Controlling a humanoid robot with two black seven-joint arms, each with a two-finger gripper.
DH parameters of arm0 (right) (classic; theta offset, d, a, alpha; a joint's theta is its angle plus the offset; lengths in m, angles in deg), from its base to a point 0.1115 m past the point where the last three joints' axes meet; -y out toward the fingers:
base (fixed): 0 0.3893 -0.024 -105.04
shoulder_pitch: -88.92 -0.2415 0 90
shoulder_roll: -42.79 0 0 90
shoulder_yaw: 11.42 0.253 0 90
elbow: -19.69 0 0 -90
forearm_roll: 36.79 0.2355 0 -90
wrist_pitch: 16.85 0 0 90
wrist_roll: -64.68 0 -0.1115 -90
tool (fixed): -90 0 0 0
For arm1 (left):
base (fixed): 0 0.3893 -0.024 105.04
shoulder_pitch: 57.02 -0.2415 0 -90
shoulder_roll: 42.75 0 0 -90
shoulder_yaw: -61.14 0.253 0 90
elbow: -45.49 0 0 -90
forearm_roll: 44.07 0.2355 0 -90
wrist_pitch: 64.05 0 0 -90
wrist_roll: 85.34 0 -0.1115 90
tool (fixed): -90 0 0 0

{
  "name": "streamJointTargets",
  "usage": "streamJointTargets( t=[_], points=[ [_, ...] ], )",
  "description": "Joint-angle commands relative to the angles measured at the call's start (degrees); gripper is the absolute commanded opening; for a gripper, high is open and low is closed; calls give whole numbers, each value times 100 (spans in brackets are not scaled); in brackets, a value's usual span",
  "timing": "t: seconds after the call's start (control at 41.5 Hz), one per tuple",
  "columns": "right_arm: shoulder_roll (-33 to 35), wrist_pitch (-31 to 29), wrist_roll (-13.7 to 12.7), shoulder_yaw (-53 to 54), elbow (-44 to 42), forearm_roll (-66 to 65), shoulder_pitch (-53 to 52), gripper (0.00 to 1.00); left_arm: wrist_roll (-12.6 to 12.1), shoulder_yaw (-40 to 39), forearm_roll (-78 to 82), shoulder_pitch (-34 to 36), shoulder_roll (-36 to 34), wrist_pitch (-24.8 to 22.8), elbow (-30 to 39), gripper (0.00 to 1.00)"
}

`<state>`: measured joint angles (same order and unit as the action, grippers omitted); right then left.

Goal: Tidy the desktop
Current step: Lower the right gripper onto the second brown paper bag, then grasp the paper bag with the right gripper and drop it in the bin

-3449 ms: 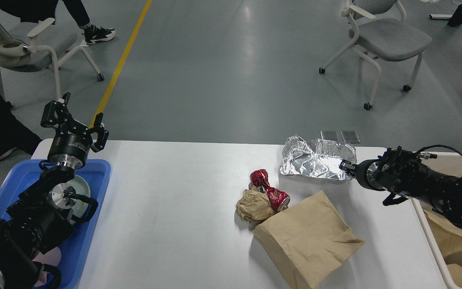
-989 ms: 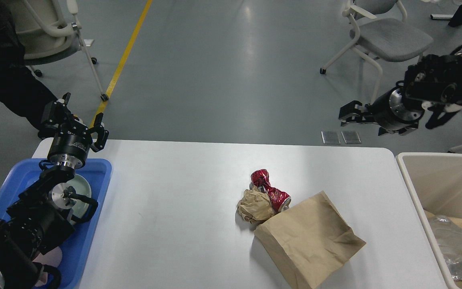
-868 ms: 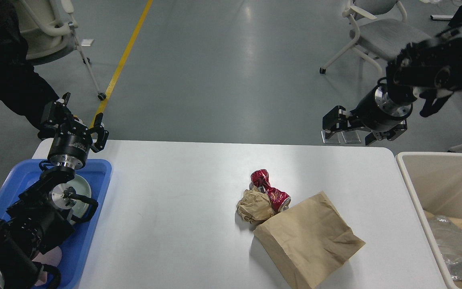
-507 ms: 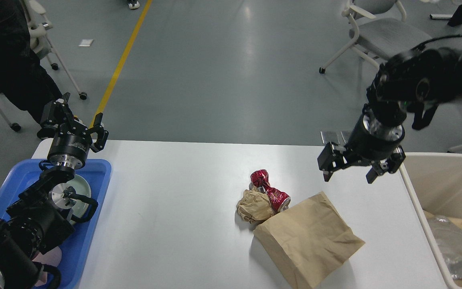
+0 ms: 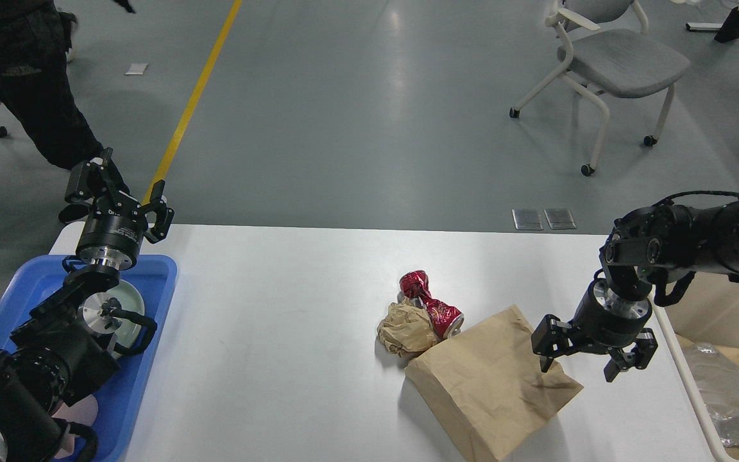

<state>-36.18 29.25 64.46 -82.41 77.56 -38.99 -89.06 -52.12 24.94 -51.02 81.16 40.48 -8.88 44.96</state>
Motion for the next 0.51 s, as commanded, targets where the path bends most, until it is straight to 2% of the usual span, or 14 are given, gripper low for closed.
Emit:
streamJointTargets(
  t=[0.0,0.482],
  points=[
    [92,-22,4,41,23,9,123,100,0,0,0,-1,-9,-7,0,97],
    [321,83,4,788,-266,18,975,100,0,0,0,-1,0,-7,0,97]
  ],
)
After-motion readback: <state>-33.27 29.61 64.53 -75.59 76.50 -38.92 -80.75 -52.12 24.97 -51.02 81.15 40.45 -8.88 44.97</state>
